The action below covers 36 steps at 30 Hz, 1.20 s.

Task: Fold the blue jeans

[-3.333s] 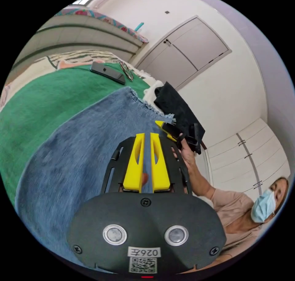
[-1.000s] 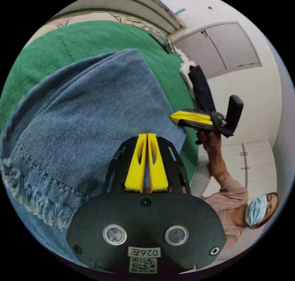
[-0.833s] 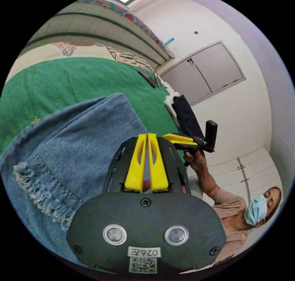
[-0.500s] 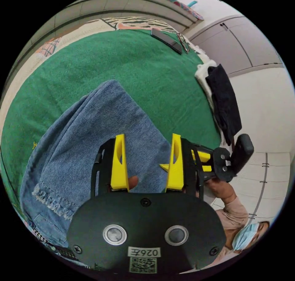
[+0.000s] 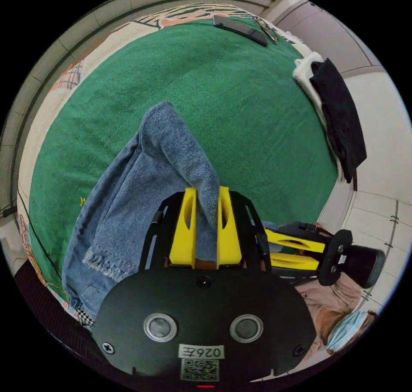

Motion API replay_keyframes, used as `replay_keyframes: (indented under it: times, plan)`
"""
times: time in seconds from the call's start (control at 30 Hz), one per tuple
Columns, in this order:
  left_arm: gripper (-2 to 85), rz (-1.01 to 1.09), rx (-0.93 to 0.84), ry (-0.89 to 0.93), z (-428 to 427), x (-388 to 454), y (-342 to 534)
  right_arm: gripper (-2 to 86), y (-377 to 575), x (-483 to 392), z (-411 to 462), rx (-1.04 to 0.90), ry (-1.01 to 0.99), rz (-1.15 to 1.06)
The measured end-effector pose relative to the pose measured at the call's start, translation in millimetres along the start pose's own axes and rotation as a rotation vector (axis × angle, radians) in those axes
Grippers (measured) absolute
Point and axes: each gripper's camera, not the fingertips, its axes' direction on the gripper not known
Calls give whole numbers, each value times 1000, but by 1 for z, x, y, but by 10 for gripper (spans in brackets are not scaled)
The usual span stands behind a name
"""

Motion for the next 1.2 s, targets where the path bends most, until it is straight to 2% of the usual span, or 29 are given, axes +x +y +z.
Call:
replay_keyframes:
  times: [0.07,0.17,0.2,0.23,0.27,0.37,0.5,0.63,0.77,0.87,0.97,1.1,1.2]
  plan:
    - [61,-25,47,73,-4,-8,11,101,1,2,1,-3,-87,24]
    - [57,-76,104,170,-11,-17,28,167,1,-6,28,-114,-51,6]
    - [56,-90,114,182,-14,-16,33,163,1,-7,34,-139,-34,0]
    - [55,-92,114,167,-18,-11,37,117,3,-7,41,-180,-21,-16]
    - [55,-90,111,148,-21,-7,39,31,5,-3,38,-165,20,7]
    - [54,-48,110,64,-44,25,44,7,5,19,8,-150,-161,89]
    - [54,90,137,27,-84,98,41,0,20,35,-48,-105,-108,100]
    - [55,257,200,212,-116,160,43,-1,58,44,-132,15,26,155]
    - [55,387,242,351,-152,174,68,0,79,19,-189,189,28,153]
    - [56,440,260,356,-187,158,106,1,70,-19,-192,239,9,75]
    - [57,410,255,285,-220,118,152,1,48,-55,-170,237,-75,-12]
    - [55,273,245,198,-252,36,212,6,9,-94,-123,199,-229,-73]
    - [53,170,199,119,-253,-30,245,23,-22,-124,-64,100,-349,-132]
